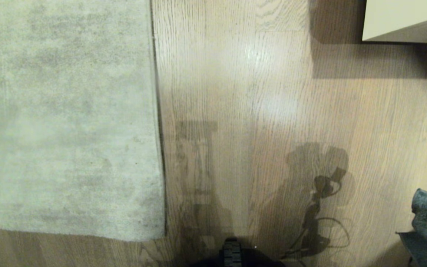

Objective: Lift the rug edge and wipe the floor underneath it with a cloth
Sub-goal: Put down the rag

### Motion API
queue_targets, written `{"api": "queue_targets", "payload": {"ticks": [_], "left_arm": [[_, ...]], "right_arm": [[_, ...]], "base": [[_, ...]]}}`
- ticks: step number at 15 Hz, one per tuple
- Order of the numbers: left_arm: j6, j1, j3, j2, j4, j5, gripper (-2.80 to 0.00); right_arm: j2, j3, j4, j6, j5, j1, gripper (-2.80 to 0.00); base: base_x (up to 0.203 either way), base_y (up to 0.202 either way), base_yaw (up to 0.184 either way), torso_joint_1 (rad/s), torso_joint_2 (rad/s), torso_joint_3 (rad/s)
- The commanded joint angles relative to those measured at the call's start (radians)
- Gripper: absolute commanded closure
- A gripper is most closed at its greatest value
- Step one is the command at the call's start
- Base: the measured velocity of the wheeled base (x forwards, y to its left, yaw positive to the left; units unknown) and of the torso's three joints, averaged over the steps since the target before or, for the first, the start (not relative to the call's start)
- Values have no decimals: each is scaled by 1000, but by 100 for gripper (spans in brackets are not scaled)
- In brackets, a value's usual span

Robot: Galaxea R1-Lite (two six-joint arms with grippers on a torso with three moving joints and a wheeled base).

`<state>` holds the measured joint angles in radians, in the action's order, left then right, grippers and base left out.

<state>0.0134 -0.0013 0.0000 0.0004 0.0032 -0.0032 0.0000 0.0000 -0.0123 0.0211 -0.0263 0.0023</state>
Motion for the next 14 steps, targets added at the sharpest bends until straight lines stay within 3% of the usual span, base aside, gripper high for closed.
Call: {"api": "queue_targets", "payload": {"ticks": [1, 10, 14], "left_arm": [[0, 1, 0, 0, 0, 0, 0], [0, 1, 0, 0, 0, 0, 0], [-1, 0, 0, 0, 0, 0, 0]], "right_arm": [[0, 0, 0, 5, -1, 1, 0], [17, -14, 37, -21, 12, 1, 0], [166, -98, 110, -34, 44, 2, 0]], "base": [[0, 0, 0, 0, 0, 0], [0, 0, 0, 0, 0, 0], [0, 0, 0, 0, 0, 0]]}}
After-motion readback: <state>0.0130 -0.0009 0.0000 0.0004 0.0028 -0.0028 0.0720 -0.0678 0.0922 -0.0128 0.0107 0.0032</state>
